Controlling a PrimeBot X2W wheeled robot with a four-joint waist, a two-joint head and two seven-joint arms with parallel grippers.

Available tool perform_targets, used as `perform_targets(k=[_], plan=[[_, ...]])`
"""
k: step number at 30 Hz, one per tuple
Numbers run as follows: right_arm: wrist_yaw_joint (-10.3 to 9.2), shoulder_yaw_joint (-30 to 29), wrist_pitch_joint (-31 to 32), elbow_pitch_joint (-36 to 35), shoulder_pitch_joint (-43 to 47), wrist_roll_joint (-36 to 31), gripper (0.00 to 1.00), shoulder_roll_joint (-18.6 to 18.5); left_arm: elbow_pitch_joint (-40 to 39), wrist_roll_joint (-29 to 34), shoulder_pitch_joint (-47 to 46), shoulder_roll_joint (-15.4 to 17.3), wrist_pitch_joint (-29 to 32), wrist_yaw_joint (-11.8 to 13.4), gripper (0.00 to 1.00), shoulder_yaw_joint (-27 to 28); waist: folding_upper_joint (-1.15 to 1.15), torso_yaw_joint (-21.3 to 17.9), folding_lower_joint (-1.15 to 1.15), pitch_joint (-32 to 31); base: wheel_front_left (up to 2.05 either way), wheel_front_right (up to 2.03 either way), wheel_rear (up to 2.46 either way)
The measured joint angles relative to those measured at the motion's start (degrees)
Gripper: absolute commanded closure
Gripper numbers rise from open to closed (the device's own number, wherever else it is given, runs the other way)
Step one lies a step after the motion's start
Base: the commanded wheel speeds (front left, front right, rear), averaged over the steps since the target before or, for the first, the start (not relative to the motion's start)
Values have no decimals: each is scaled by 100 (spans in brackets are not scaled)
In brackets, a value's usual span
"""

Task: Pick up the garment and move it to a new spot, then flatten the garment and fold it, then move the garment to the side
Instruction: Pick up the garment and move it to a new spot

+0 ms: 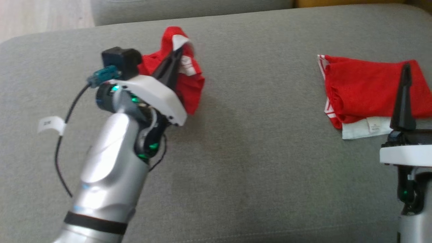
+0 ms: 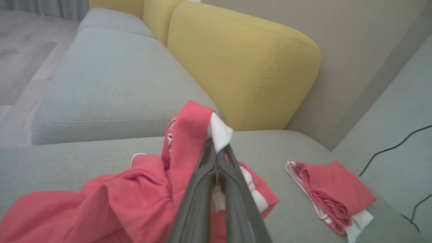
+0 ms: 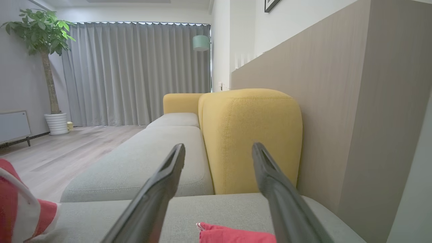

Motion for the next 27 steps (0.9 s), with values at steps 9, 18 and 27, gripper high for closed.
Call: perform_targets(k=[9, 18, 27], plan=[[0, 231, -186, 305, -48, 132, 0, 0, -35, -910, -292, -64, -363, 835, 0, -1154, 0, -390, 0, 128, 0, 0, 0], [0, 283, -336, 559, -66, 192, 0, 0, 386, -925, -389, 126, -945, 1001, 0, -1065, 0, -264, 0, 123, 0, 0, 0], [1, 485, -326, 746, 89, 214, 0, 0, 23, -862, 220, 1377, -1482, 888, 0, -582, 0, 252, 0, -156, 0, 0, 0]])
